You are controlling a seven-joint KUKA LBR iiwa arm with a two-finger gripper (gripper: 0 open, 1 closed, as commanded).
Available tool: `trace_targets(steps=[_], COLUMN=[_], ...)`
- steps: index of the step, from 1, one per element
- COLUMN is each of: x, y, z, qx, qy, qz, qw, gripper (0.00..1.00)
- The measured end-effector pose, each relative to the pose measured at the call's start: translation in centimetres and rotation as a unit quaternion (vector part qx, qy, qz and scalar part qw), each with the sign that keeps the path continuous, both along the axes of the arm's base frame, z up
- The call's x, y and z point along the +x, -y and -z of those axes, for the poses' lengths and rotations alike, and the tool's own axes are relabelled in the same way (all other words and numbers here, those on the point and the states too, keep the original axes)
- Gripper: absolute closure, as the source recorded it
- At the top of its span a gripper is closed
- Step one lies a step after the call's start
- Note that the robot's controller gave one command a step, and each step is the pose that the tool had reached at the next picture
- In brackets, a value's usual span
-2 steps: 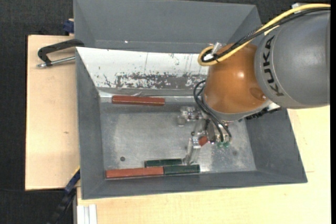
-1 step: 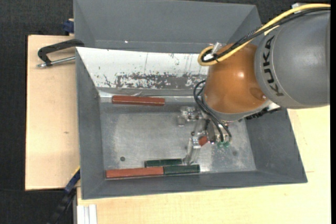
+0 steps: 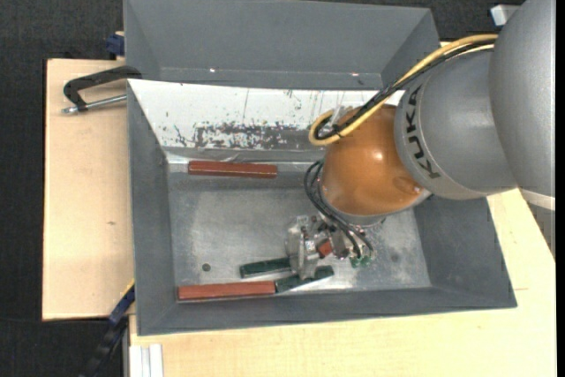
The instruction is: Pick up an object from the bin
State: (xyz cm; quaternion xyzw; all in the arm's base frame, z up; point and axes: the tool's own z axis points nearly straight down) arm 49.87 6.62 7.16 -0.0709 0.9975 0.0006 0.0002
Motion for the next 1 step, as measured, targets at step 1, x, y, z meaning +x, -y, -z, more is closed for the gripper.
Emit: trace_targets(steps=[1], x=[0.04], y=[0.0], z=[0.04], qx=[0.0], qy=[0.0012], qz=[0.0], qw=[1.0], gripper=[0.0])
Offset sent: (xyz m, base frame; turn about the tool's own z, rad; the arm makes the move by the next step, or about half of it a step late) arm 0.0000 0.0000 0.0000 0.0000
